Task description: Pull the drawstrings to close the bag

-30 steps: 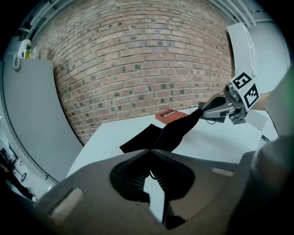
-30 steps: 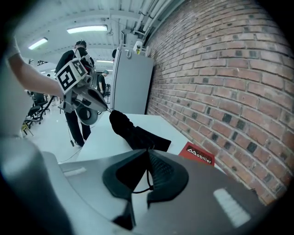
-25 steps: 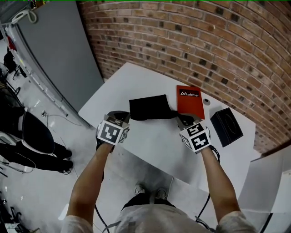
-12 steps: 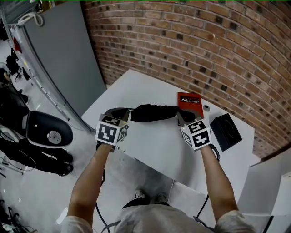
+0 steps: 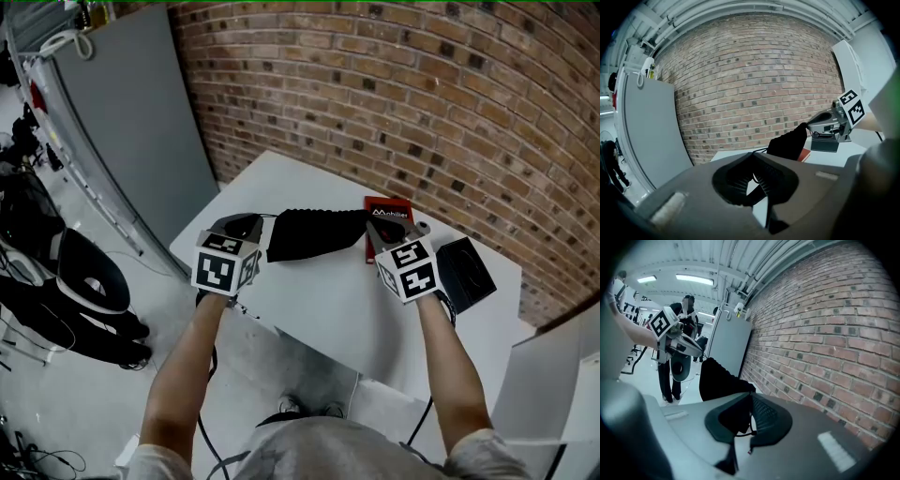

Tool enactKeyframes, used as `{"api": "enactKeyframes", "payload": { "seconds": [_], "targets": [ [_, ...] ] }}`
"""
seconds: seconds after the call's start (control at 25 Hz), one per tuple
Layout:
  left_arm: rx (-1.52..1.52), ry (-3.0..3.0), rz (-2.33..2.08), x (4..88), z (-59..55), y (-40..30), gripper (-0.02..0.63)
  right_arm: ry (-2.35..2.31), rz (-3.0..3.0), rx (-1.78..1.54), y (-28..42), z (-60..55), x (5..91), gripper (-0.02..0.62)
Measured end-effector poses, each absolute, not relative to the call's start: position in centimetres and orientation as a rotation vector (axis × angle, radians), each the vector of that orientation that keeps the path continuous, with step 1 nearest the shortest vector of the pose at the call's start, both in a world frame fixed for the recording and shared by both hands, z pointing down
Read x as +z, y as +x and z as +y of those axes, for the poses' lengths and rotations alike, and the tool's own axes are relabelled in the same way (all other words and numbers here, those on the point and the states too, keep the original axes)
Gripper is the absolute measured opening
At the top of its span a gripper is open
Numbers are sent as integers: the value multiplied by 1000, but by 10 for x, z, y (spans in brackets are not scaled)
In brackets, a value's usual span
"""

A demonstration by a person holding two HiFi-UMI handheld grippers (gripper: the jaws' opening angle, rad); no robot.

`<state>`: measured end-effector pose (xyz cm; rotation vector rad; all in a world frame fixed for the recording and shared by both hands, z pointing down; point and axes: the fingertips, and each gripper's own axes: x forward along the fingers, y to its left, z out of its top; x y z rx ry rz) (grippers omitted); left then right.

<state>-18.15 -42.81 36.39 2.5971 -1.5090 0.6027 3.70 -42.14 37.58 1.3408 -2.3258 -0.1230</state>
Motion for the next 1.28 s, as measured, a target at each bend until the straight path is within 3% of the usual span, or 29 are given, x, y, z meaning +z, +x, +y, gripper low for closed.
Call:
{"api": "enactKeyframes", "payload": {
  "seconds": [0.52,1.28],
  "targets": [
    [399,2616,-1670,309,-439,-188,6,1488,-2413,-160,35,-427,320,12],
    [324,2562,-1783,294,-439,-209,6,1483,-2495,-151,31,-420,304,11]
  ]
}}
